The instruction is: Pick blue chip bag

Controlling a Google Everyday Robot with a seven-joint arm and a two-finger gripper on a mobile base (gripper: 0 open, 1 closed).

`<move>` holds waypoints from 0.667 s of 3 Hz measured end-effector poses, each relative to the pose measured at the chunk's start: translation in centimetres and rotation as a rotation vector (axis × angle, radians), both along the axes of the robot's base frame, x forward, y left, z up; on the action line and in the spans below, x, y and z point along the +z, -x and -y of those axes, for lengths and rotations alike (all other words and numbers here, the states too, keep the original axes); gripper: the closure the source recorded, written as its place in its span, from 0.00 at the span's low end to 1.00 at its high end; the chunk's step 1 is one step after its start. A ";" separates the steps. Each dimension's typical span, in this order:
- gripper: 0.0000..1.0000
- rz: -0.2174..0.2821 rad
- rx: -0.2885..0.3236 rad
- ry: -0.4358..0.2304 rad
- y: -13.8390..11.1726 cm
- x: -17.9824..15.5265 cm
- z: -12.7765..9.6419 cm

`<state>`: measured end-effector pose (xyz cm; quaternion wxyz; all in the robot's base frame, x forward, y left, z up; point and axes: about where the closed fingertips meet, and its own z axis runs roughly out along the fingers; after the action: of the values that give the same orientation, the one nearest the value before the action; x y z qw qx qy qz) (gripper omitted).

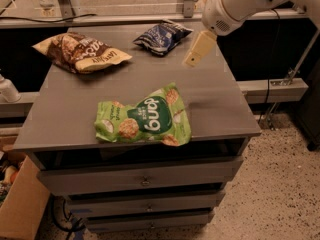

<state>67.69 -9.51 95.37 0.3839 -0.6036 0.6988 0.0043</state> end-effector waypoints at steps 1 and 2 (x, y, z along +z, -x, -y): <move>0.00 0.009 -0.038 -0.099 -4.8 -1.5 -1.2; 0.00 -0.029 -0.088 -0.170 -10.0 -4.3 -2.3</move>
Offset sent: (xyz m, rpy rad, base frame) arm 0.1738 0.0320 -0.0712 0.2654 0.0703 -0.1615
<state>77.73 -7.24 91.07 0.4232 -0.5377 0.7271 0.0554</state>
